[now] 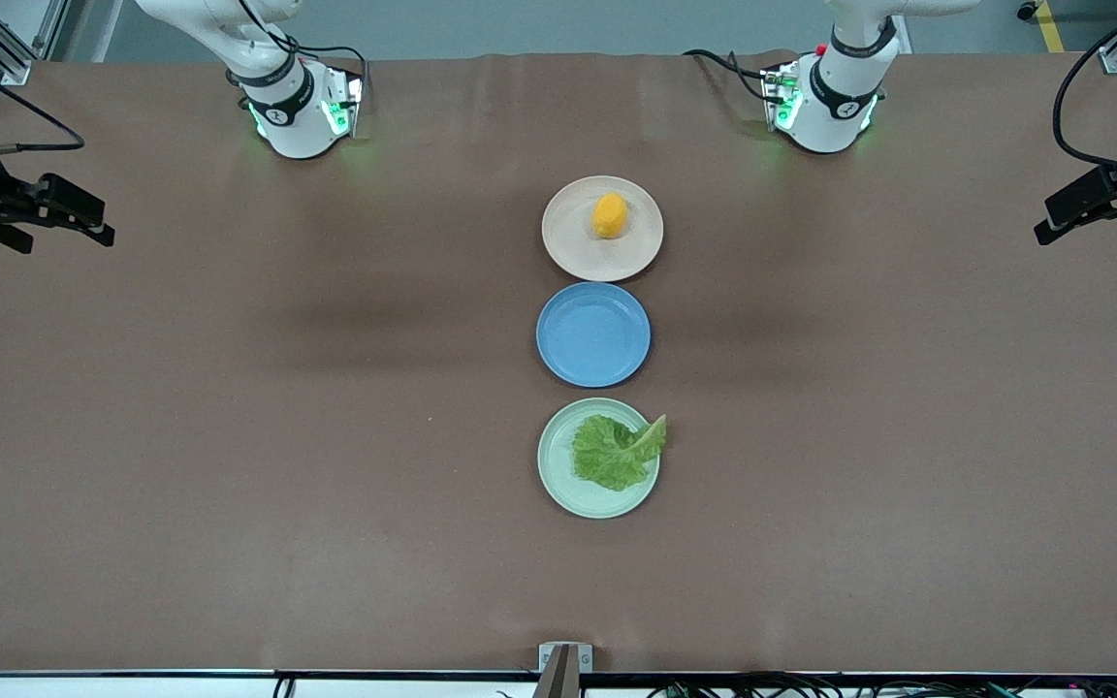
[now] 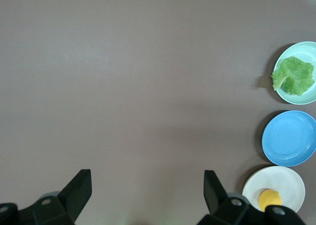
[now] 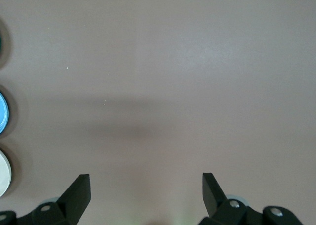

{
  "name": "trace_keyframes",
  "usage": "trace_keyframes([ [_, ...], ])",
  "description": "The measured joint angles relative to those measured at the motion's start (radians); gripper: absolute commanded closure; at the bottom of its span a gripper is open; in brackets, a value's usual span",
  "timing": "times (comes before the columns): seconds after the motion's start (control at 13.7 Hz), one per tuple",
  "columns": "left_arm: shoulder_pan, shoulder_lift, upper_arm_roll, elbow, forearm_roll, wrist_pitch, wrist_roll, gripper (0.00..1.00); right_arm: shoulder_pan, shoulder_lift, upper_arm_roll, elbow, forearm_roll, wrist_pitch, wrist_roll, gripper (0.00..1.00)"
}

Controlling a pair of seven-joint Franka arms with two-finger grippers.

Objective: Pick lemon and lettuce from plates

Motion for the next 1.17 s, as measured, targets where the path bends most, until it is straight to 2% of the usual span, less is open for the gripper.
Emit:
trace_keyframes([
  [0.8, -0.014, 0.021, -0.005, -0.004, -0.018, 0.002, -0.003, 0.00, -0.014, 0.000, -0.004, 0.000, -0.003, 0.001, 0.001, 0.00],
  [0.95, -0.054, 0.048, -0.010, -0.007, -0.029, 0.005, -0.034, 0.00, -0.014, 0.000, -0.004, 0.000, -0.003, -0.001, 0.003, 0.00],
  [1.17, -0.149, 0.127, -0.026, -0.011, -0.030, 0.060, -0.179, 0.00, -0.015, 0.000, -0.004, -0.001, -0.003, -0.001, 0.003, 0.00],
])
